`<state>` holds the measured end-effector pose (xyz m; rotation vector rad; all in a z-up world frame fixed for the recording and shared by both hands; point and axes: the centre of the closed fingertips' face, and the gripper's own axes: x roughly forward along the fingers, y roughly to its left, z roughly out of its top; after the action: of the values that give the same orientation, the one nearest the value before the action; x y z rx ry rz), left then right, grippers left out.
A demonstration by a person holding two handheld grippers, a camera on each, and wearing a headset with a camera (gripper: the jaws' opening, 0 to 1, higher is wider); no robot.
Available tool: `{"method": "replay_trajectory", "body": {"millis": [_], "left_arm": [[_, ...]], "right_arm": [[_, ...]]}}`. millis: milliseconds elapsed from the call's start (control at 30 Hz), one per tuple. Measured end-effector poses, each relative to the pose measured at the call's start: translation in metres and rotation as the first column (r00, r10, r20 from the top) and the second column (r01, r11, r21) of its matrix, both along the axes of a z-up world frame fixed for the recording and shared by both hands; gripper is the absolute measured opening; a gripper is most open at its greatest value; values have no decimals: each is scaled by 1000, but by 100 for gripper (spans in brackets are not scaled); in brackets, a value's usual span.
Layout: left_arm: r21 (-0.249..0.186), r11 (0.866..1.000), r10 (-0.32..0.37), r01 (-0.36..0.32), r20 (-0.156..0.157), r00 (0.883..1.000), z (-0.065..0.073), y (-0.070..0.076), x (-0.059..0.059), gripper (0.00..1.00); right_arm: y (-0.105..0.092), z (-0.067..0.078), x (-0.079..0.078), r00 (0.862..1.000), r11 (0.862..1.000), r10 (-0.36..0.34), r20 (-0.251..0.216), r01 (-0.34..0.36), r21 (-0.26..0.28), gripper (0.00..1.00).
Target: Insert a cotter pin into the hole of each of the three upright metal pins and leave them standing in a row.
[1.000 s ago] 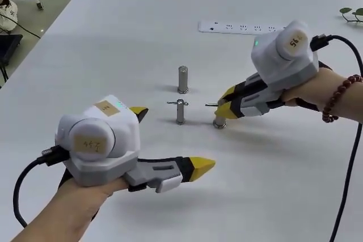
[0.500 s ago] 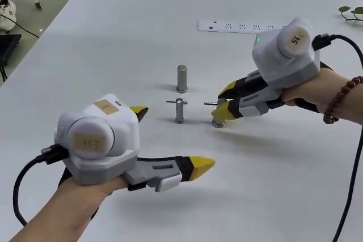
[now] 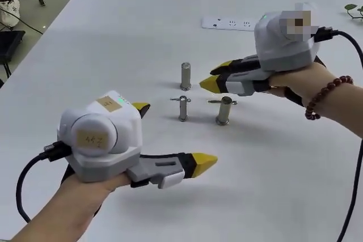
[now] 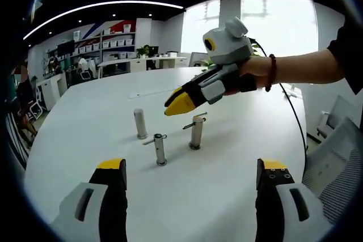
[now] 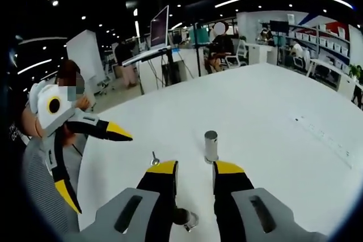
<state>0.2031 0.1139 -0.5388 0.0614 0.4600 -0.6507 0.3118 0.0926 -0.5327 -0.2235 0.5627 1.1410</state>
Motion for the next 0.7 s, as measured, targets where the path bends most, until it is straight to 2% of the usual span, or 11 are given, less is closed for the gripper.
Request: {"method": "replay_trajectory", "body": {"millis": [233,367,433,500,633,700], "left_arm": [[3,1000,1,-1,-1,1000,-1,0,1,93],[5,1000,9,-9,0,1000,-1,1,2,92],[1,1000,11,-11,10,1000,1,1,3,90],[1,1000,14,-14,5,1000,0,1,3,90],[15,1000,14,-14,6,1000,-1,3,3,89],[11,1000,17,-17,4,1000,-1,3,3,89]], "right_arm": [[12,-6,14,999,1000,-27,21,27,13,19],[19,-13,31,999,999,-40,28,40,25,19],[22,-15,33,998,999,-44,37,44,18,19],[25,-17,37,998,999,-42,43,41,10,19],[30,-20,41,998,999,-47,32,47,8,19],[33,-23,49,998,999,-53,28,53,8,19]]}}
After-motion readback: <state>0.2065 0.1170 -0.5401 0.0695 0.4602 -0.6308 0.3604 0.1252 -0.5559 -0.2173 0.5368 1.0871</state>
